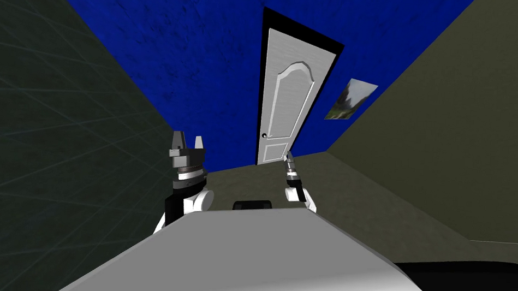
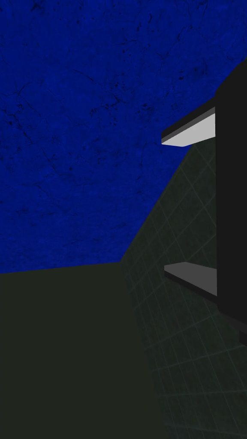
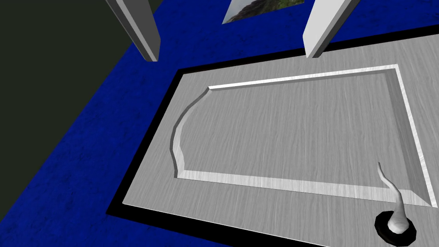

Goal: Pull the door open

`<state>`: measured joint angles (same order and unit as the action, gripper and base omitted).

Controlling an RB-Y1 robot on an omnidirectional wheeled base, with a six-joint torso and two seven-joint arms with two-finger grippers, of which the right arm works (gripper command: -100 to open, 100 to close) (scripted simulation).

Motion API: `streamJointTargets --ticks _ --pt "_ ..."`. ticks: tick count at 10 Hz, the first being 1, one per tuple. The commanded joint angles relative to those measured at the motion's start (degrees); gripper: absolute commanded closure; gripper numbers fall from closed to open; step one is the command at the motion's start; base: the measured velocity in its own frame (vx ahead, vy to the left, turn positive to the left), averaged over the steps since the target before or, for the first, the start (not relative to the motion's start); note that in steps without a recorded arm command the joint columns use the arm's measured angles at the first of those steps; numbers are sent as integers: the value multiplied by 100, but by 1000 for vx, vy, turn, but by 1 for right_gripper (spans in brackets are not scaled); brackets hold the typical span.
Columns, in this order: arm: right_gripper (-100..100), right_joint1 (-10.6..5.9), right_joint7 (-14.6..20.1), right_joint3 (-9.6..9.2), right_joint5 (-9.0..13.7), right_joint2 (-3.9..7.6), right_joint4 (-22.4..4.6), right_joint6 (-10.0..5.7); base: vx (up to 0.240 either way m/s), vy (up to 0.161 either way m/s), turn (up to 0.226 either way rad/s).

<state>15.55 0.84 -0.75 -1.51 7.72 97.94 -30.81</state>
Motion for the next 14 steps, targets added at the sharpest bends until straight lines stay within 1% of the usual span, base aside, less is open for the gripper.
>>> streamJointTargets --ticks 1,14 --pt "-100 -104 81 8 -30 46 -230 -37 122 4 37" --pt "-100 -1020 655 49 -298 349 -2274 -413 98 -4 33"
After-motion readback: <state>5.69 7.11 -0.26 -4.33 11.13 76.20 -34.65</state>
